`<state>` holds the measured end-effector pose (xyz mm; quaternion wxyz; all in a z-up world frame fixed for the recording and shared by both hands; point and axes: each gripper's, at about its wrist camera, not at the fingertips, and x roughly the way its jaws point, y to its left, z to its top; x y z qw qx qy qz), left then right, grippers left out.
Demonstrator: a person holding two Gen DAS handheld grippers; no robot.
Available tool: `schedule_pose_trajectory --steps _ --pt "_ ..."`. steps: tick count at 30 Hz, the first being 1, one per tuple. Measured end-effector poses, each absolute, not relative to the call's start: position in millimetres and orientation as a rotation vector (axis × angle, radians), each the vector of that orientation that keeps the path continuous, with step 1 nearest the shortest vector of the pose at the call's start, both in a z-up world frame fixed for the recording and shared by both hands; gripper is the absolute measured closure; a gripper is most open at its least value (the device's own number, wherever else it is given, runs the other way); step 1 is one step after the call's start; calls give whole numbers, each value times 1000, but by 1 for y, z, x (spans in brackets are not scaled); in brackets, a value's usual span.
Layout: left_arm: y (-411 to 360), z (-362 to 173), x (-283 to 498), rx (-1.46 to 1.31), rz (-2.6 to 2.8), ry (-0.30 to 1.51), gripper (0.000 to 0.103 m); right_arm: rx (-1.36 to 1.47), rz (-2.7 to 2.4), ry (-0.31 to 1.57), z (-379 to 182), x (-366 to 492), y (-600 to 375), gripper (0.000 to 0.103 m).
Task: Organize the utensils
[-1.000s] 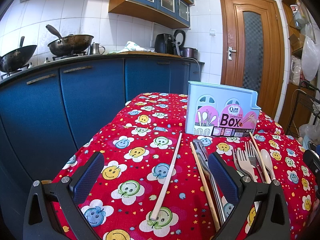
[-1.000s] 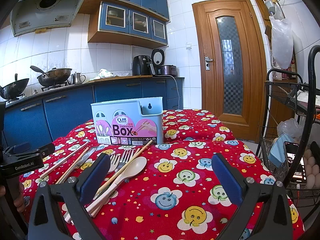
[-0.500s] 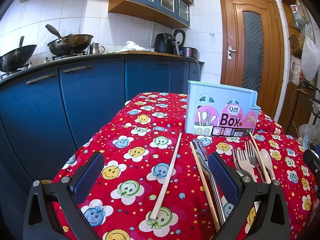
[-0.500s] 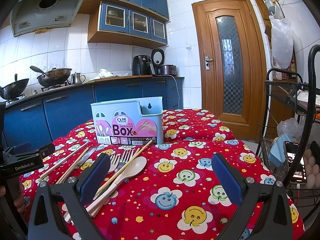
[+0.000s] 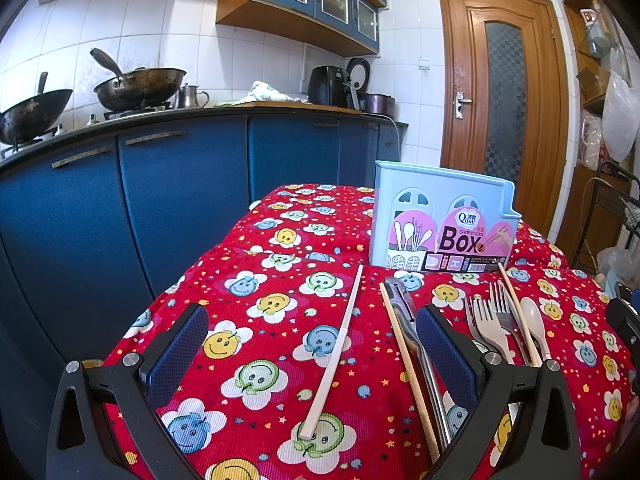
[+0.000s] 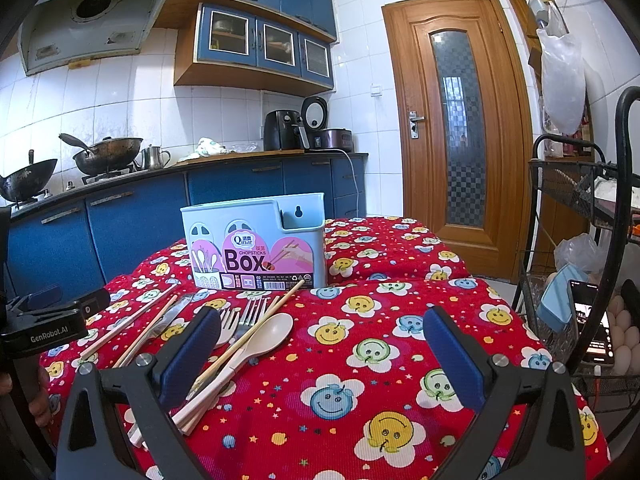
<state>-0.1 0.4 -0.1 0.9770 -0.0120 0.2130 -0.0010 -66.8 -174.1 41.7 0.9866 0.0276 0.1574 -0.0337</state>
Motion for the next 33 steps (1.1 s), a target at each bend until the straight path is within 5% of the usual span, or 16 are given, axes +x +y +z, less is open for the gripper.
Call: schedule_pose_trajectory --steps 13,24,33 --pt "4 1 8 -58 -33 478 0 60 -69 388 41 -55 -174 0" --pt "14 15 37 2 -71 634 0 71 -3 668 49 -23 -169 0" --pt "14 9 69 95 -116 862 6 195 69 948 40 12 -174 21"
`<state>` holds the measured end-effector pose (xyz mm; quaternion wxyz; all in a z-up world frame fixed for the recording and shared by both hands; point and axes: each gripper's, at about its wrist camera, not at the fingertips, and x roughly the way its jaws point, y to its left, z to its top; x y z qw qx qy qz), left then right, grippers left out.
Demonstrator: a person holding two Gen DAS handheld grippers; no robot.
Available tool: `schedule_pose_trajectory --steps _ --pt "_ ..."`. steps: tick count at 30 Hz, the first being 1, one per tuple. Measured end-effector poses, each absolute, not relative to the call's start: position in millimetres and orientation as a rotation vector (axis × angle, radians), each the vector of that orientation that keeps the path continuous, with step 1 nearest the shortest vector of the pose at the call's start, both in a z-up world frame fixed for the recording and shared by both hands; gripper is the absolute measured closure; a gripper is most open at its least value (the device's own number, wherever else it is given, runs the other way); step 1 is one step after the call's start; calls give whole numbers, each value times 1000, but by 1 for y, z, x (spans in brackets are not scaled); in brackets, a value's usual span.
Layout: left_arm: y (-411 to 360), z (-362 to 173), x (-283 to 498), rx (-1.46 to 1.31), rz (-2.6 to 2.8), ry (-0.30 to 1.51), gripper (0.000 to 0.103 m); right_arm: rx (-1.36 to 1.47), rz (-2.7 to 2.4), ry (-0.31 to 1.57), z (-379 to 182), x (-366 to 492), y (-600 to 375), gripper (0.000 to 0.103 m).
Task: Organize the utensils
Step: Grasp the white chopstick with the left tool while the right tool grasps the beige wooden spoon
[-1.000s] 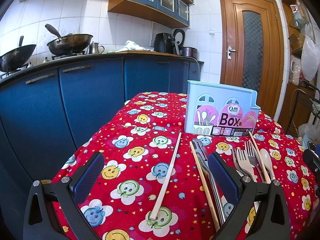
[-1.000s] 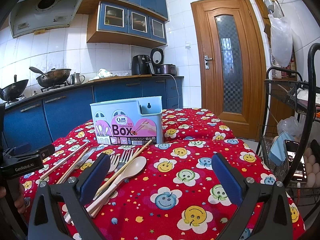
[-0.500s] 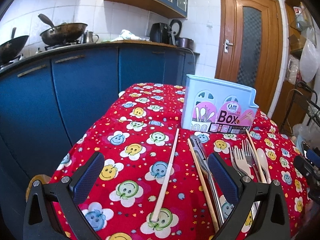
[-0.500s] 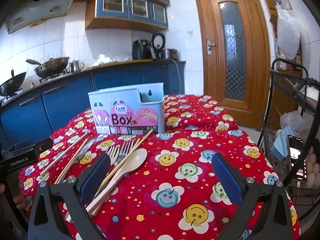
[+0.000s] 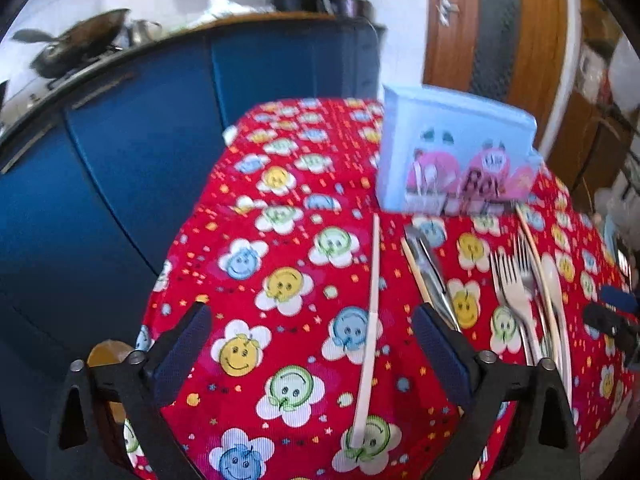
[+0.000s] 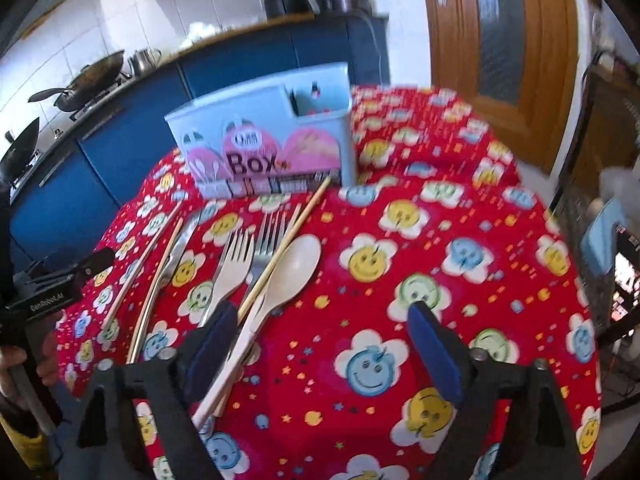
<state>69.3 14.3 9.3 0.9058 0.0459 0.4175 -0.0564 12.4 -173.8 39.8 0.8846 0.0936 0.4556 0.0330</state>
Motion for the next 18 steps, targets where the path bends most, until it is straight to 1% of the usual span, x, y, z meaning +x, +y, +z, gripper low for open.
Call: schedule_pose_trajectory --steps 3,6,8,9,11,13,14,16,18 --pt "8 6 74 133 -150 920 12 246 90 1031 36 22 -175 31" --pt "4 3 80 154 -171 959 22 274 100 1096 33 30 -173 38" --pt "3 1 84 155 -185 985 32 268 96 1116 32 35 -171 43" --pt "3 0 86 153 -192 996 35 265 95 1126 32 37 -170 46" --pt "3 -1 89 141 -216 1016 45 272 102 1144 32 41 -170 52" --pt "3 -2 91 135 -230 1033 51 289 116 1163 32 45 -170 62" --pt "3 -3 94 133 -233 1039 54 299 125 1174 31 47 -170 64" --pt "3 -4 96 121 -244 1060 57 321 144 1199 29 52 -168 71" --pt "4 -5 99 115 -251 1074 59 321 152 1216 27 56 -166 75"
